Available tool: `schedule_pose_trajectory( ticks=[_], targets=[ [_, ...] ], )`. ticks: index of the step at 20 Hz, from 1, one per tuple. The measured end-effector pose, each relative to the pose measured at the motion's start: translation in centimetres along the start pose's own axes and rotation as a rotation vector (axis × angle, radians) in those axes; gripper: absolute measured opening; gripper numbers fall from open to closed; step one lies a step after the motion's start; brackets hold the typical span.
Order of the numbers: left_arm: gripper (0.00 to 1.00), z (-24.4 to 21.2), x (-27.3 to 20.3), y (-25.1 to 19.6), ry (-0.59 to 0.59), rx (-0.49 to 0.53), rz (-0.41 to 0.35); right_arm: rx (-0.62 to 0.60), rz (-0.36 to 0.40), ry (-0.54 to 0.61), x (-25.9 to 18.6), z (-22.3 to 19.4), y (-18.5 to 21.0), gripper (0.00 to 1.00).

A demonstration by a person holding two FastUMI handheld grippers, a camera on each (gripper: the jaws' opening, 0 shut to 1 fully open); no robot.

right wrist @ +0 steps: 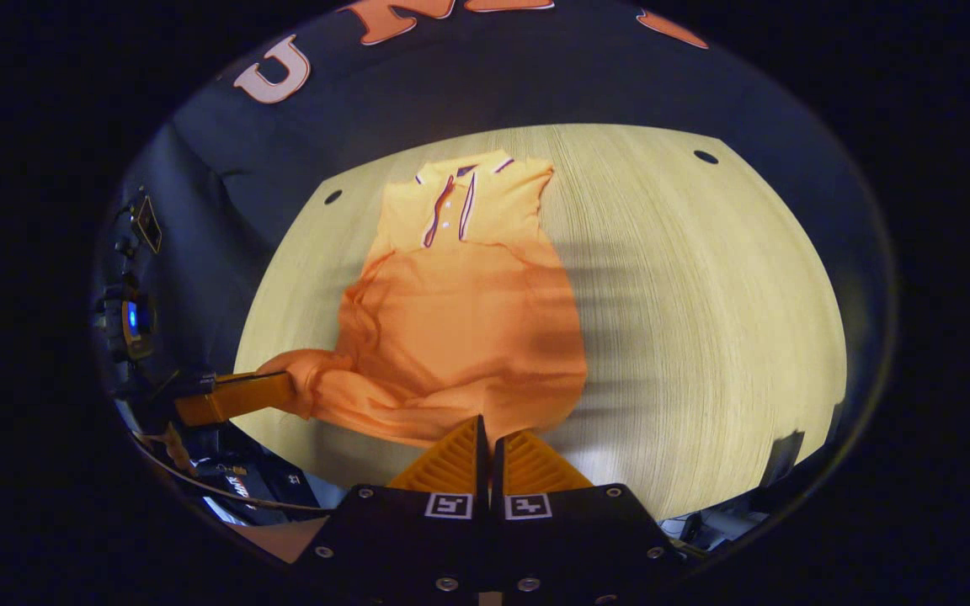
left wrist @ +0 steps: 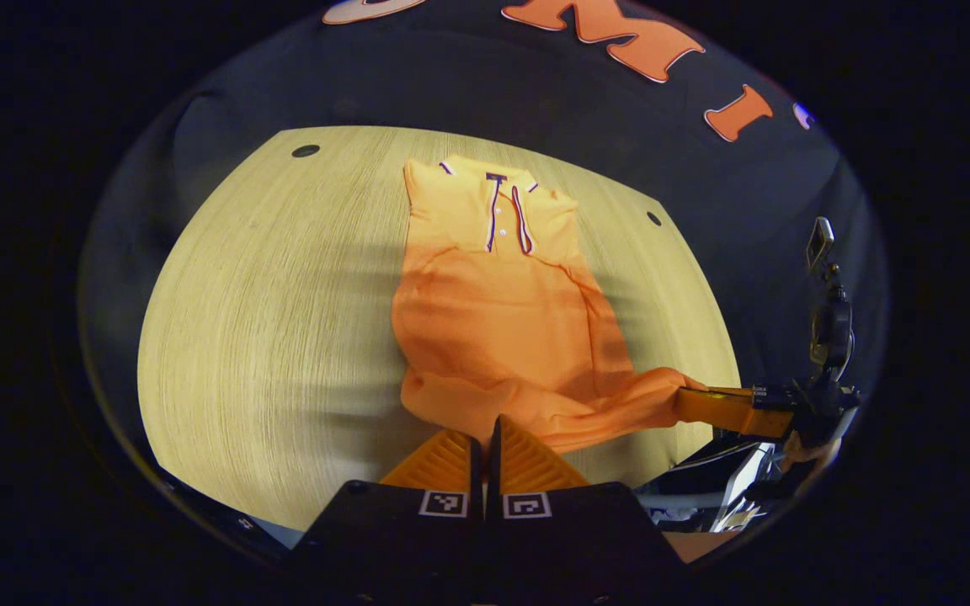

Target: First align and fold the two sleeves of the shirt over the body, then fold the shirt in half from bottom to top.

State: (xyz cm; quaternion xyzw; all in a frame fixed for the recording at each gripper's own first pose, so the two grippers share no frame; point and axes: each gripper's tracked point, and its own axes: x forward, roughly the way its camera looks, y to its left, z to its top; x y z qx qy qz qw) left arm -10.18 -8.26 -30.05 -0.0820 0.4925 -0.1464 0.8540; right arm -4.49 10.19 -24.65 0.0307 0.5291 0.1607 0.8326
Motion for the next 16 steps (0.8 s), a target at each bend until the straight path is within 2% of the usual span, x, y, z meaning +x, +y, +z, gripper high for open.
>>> schedule_pose_trajectory(
  ticks=[6, 12, 16],
  targets=[
    [0.01, 7.9, 1.5, -1.4, -0.133, -0.033, -0.034, -0.042, -0.013, -0.091, -0.7, 6.9, -1.2, 0.0],
    [0.01, 15.2, 2.1, -0.1, -0.213, -0.002, -0.013, -0.092, -0.039, -0.196, 0.1, 14.7, -1.7, 0.0],
    [0.01, 19.1, 3.7, 0.5, -0.242, 0.025, 0.006, -0.079, -0.033, -0.219, 1.8, 18.5, -1.7, 0.0]
  ],
)
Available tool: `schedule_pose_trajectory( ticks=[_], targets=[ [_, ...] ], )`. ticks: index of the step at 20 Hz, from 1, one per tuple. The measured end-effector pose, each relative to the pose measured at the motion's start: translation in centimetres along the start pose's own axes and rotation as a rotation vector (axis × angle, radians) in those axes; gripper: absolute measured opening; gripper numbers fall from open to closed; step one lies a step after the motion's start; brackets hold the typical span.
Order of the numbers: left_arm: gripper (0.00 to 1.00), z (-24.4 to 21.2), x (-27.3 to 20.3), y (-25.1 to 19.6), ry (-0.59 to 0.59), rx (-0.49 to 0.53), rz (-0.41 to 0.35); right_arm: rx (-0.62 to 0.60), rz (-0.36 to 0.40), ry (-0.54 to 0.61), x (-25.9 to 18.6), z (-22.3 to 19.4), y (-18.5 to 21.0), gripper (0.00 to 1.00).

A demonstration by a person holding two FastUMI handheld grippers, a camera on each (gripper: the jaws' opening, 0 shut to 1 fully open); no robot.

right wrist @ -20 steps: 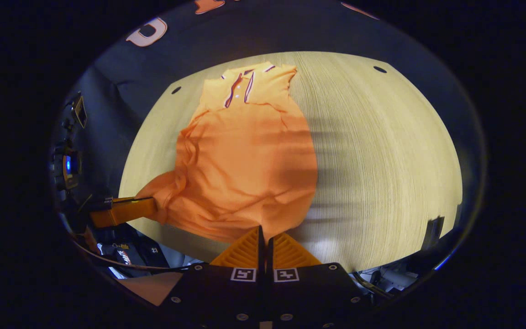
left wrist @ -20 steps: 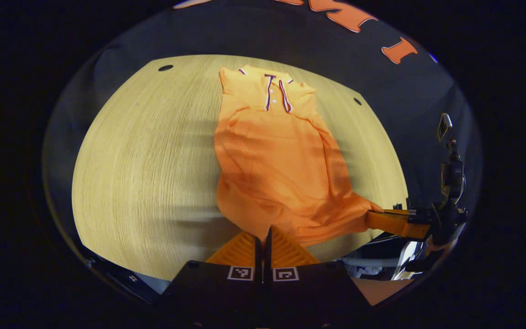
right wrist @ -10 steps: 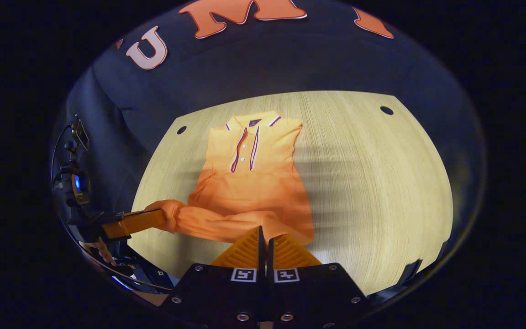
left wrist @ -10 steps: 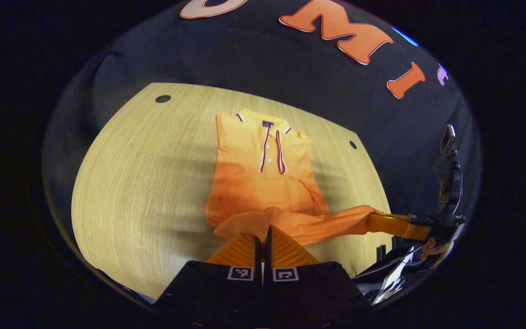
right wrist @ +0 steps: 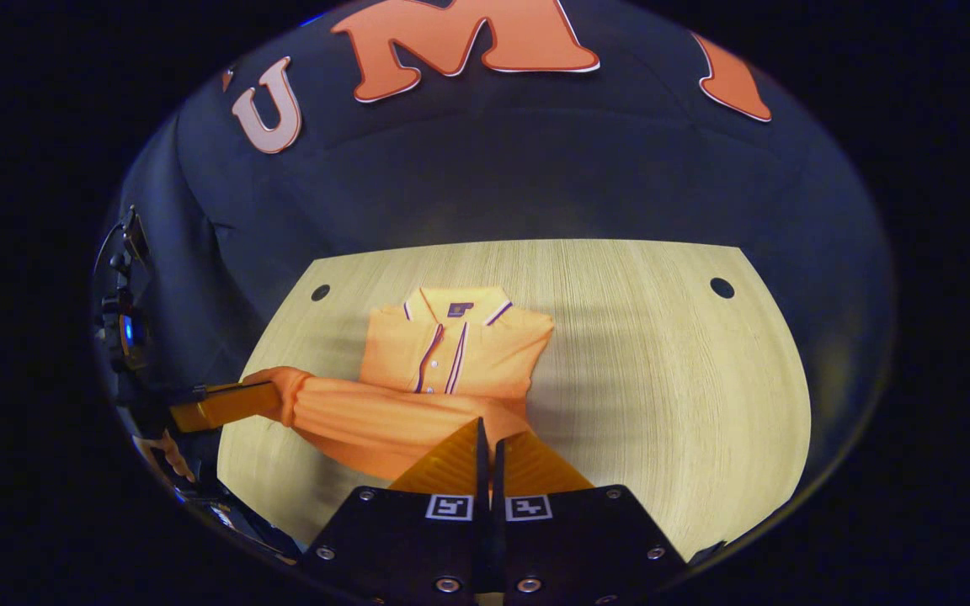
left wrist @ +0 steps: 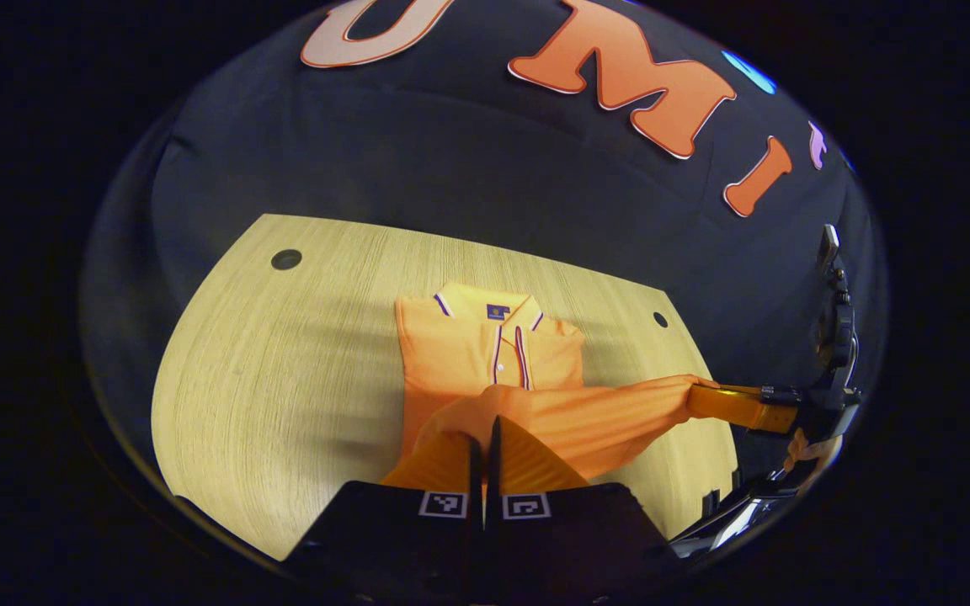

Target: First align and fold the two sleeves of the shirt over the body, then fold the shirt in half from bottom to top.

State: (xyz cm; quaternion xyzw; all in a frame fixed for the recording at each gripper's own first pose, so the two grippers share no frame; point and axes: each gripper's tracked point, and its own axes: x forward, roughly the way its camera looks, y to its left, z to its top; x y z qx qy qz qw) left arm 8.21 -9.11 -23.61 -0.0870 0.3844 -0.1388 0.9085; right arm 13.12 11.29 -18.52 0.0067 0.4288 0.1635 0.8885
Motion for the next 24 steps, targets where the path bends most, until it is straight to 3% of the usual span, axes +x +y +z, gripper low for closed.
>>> schedule_pose_trajectory(
  ticks=[11, 20, 22, 24],
  targets=[
    [0.01, 5.2, 9.1, 2.8, 0.032, 0.024, 0.034, 0.038, -0.017, -0.021, 9.0, 5.7, -1.8, 0.0],
    [0.02, 5.6, 16.4, 6.0, 0.079, 0.014, 0.099, 0.094, -0.031, 0.015, 16.5, 5.7, -2.5, 0.02],
    [0.07, 5.2, 17.3, 8.3, 0.103, 0.049, 0.174, 0.07, -0.101, 0.019, 17.0, 5.6, -4.3, 0.04],
    [0.14, 5.1, 18.3, 9.0, 0.109, 0.06, 0.195, 0.052, -0.151, -0.005, 18.3, 5.8, -6.0, 0.11]
  ],
)
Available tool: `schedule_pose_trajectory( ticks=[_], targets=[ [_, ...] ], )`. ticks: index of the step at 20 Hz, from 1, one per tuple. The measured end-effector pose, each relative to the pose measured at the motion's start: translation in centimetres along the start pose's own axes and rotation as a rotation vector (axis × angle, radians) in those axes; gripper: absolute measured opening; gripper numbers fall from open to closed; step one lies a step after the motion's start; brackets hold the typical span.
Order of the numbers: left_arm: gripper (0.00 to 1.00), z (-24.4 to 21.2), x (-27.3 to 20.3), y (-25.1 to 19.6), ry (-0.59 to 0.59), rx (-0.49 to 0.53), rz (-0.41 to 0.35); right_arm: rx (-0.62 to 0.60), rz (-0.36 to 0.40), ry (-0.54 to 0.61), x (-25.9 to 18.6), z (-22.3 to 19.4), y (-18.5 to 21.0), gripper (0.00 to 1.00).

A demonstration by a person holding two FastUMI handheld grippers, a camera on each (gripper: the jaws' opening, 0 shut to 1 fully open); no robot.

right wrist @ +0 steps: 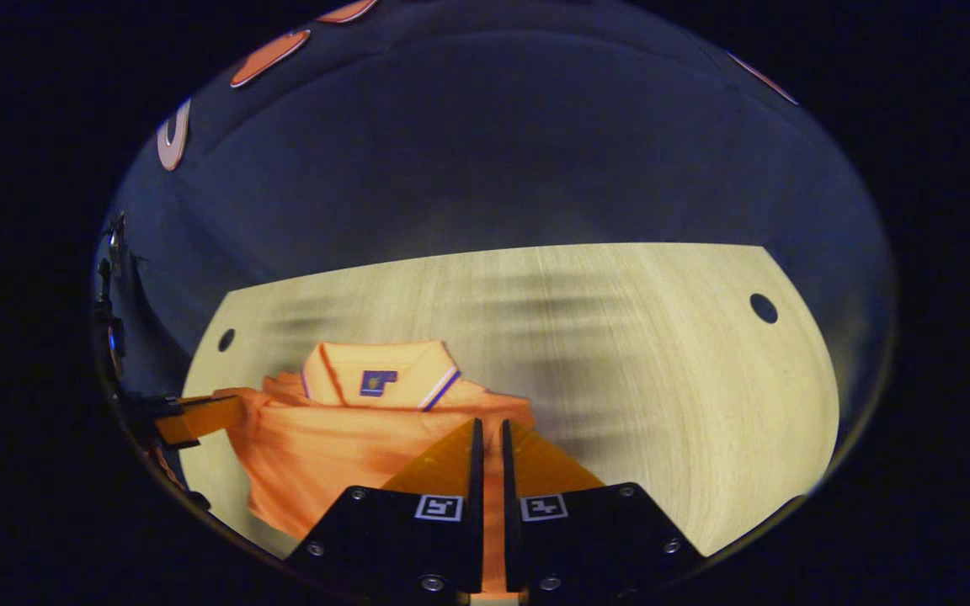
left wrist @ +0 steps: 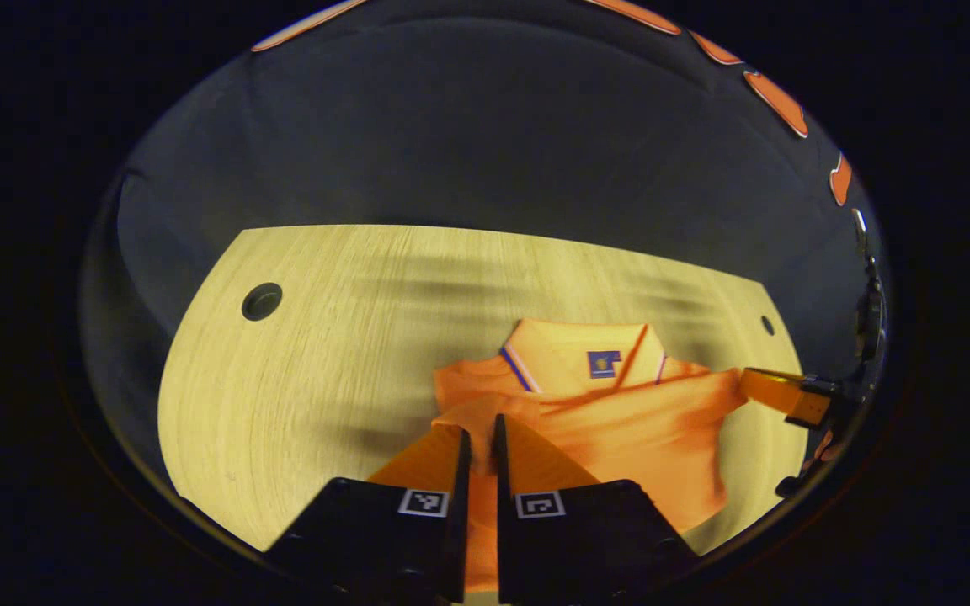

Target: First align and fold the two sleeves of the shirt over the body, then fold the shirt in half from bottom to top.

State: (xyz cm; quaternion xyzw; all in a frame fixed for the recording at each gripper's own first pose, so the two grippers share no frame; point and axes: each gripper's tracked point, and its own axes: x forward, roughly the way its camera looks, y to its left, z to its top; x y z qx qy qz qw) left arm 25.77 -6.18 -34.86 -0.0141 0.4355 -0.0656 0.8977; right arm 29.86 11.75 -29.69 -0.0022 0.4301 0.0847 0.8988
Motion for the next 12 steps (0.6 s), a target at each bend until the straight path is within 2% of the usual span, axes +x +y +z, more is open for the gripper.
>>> schedule_pose_trajectory(
  ticks=[1, 2, 5, 6, 7, 9, 12],
  targets=[
    [0.22, 0.1, 0.1, -0.1, -0.004, -0.009, -0.015, 0.01, 0.003, -0.011, 0.2, 0.3, 0.0, 0.18],
    [0.22, 0.0, 0.2, -0.4, -0.007, -0.02, -0.035, 0.022, 0.002, -0.023, 0.2, 0.6, 0.2, 0.26],
    [1.0, 0.7, 0.1, -0.1, -0.027, -0.021, -0.025, 0.031, -0.009, -0.044, 0.0, 1.3, 0.0, 0.78],
    [0.98, 0.8, -0.1, -0.3, -0.036, -0.015, -0.022, 0.024, -0.015, -0.048, -0.2, 1.2, -0.1, 0.92],
    [0.98, 1.2, -0.3, -0.3, -0.052, -0.008, -0.017, 0.013, -0.019, -0.055, -0.5, 1.4, -0.1, 0.98],
    [0.98, 2.4, -1.6, -1.1, -0.103, 0.003, -0.02, 0.004, -0.014, -0.082, -1.7, 2.2, 0.1, 0.98],
    [0.98, 6.0, -5.5, -0.8, -0.24, 0.05, 0.025, 0.014, 0.002, -0.167, -4.7, 4.5, 0.5, 0.98]
  ],
)
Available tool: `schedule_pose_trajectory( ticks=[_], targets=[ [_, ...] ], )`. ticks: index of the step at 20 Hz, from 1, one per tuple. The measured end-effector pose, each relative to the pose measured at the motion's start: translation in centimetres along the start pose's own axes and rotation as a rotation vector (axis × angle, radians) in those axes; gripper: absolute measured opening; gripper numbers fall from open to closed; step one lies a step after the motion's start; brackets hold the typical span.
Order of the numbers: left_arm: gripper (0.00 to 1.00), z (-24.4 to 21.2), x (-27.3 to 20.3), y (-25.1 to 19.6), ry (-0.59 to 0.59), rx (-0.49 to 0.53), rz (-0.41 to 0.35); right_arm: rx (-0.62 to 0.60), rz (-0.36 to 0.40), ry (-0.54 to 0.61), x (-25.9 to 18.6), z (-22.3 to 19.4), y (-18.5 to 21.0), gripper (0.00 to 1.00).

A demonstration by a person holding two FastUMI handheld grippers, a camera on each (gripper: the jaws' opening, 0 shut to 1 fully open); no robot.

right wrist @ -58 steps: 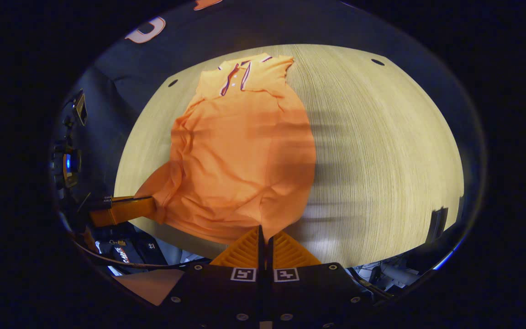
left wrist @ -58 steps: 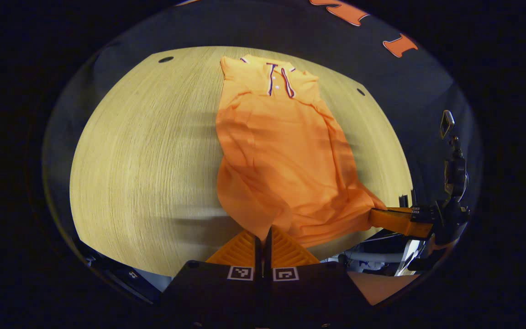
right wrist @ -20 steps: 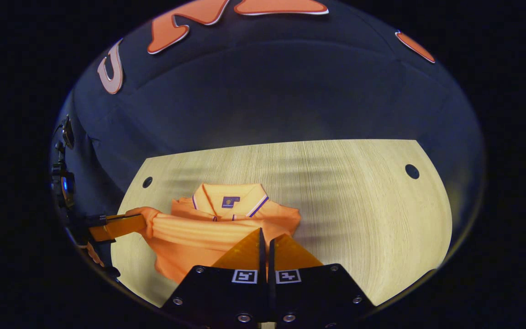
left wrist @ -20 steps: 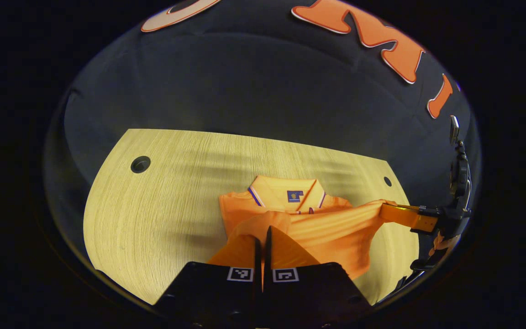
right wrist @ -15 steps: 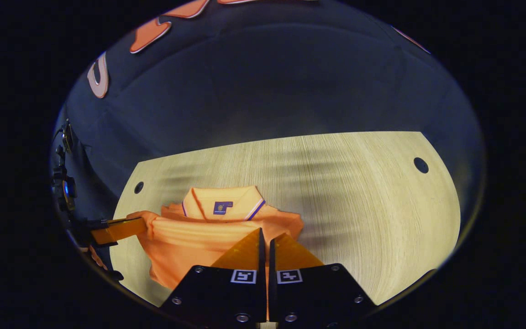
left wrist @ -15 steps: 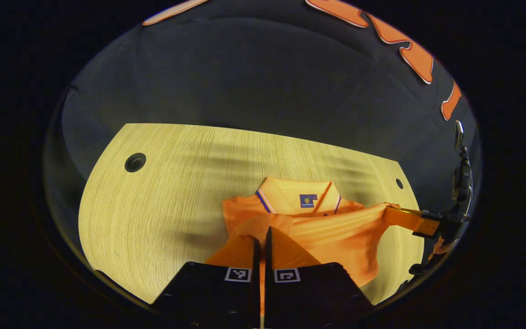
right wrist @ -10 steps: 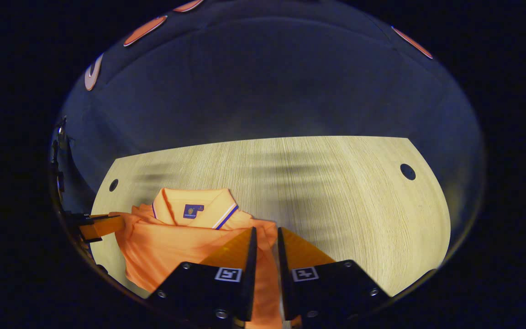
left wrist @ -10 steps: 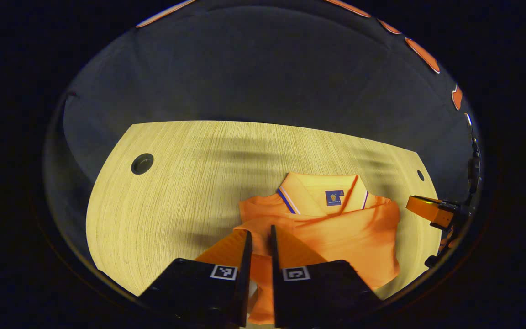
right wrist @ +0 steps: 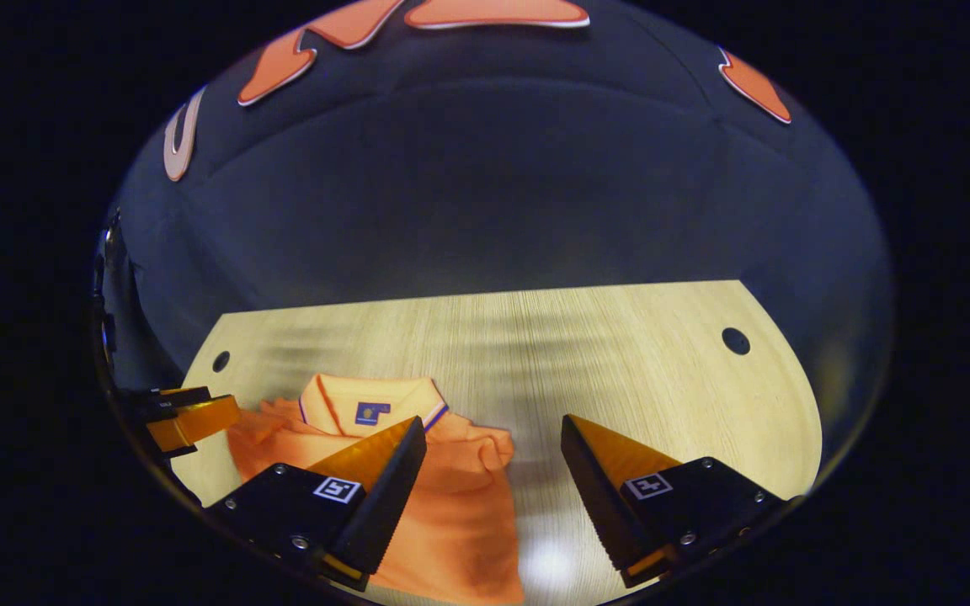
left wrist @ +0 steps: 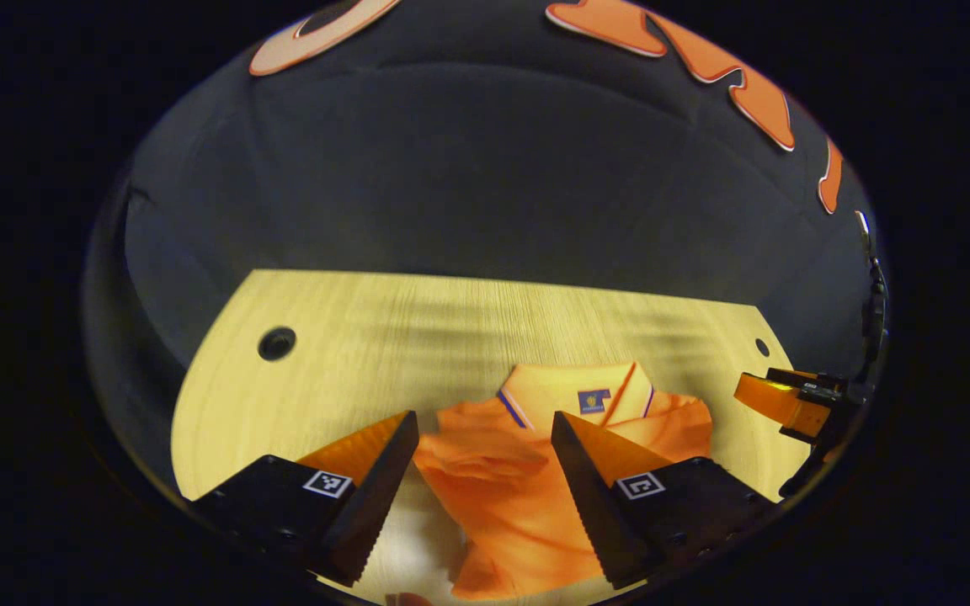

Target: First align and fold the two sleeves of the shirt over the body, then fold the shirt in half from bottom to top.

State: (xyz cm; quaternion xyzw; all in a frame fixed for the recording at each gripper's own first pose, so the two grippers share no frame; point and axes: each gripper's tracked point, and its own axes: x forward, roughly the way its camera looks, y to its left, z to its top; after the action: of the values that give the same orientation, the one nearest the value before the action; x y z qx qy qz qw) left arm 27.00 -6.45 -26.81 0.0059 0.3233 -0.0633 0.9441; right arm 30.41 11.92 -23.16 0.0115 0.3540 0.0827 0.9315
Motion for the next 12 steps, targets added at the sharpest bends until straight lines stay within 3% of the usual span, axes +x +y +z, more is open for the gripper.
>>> schedule_pose_trajectory(
  ticks=[4, 12],
  targets=[
    [0.98, 6.0, -6.1, -1.3, -0.187, 0.061, 0.003, 0.036, 0.015, -0.143, -5.0, 4.5, -0.3, 0.98],
    [0.98, 13.1, -21.5, -5.0, -0.485, 0.079, -0.031, 0.007, 0.009, -0.38, -17.9, 9.8, -2.5, 0.97]
  ],
)
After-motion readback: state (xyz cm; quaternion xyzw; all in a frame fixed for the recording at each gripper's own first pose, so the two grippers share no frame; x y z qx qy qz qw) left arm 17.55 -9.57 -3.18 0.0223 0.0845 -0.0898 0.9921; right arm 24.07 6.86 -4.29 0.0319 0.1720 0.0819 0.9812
